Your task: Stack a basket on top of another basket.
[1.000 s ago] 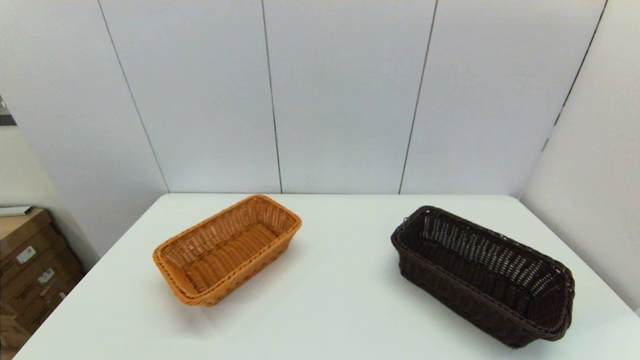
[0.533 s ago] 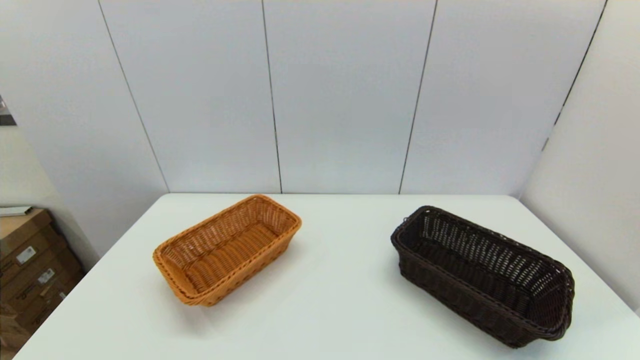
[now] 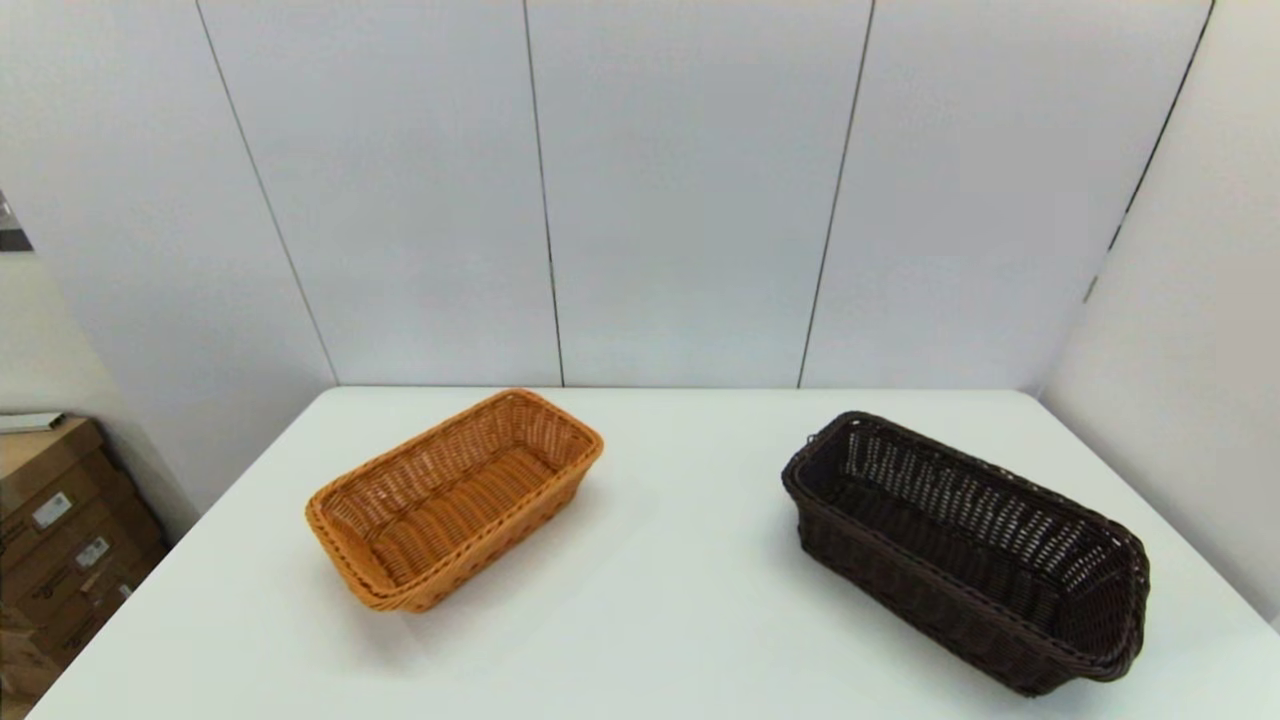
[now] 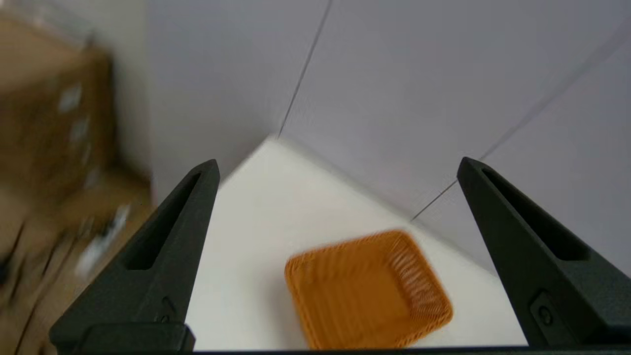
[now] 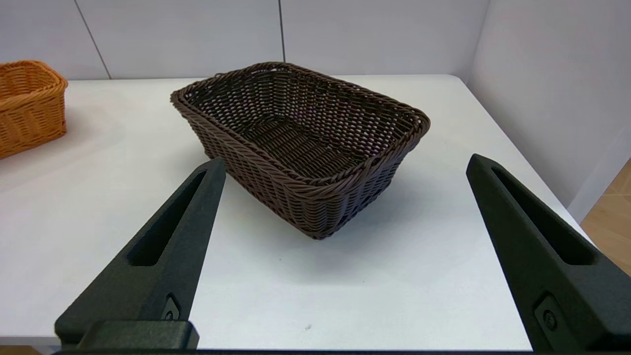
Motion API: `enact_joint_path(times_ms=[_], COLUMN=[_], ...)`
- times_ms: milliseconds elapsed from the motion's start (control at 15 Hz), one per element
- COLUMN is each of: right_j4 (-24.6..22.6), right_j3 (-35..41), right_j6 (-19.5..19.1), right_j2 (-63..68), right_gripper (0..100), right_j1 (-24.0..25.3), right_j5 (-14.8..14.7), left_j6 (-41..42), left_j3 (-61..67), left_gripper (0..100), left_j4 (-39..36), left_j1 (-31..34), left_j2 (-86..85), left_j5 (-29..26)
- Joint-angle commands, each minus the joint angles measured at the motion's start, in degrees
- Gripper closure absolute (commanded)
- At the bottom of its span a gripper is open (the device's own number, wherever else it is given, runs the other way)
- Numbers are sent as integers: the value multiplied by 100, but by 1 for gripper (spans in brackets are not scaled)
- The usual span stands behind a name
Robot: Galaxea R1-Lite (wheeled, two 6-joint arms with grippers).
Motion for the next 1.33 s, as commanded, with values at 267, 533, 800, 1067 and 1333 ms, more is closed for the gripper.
enact_joint_path(times_ms=[267,533,800,1067,1333], right_j4=[-2,-2,-2,-2,-2], right_j3=[0,0,0,0,0], right_j6=[5,5,5,5,5], right_j2=[-2,-2,-2,-2,-2], right_gripper=[0,0,0,0,0], right_j1=[4,4,4,4,4], right_j5=[-4,-4,5,-4,-4], left_j6=[-2043,-2043,-1700,-1322,-1111], left_j3=[-1299,-1052,-200,995,1760], left_gripper=[0,0,0,0,0], left_j4=[3187,3503,3459,2738,1701], left_j1=[-145,180,506,673,664], left_j2=[3083,3505,3549,3540,3839], left_j5=[-1268,-2454,-3175,-3492,-3632])
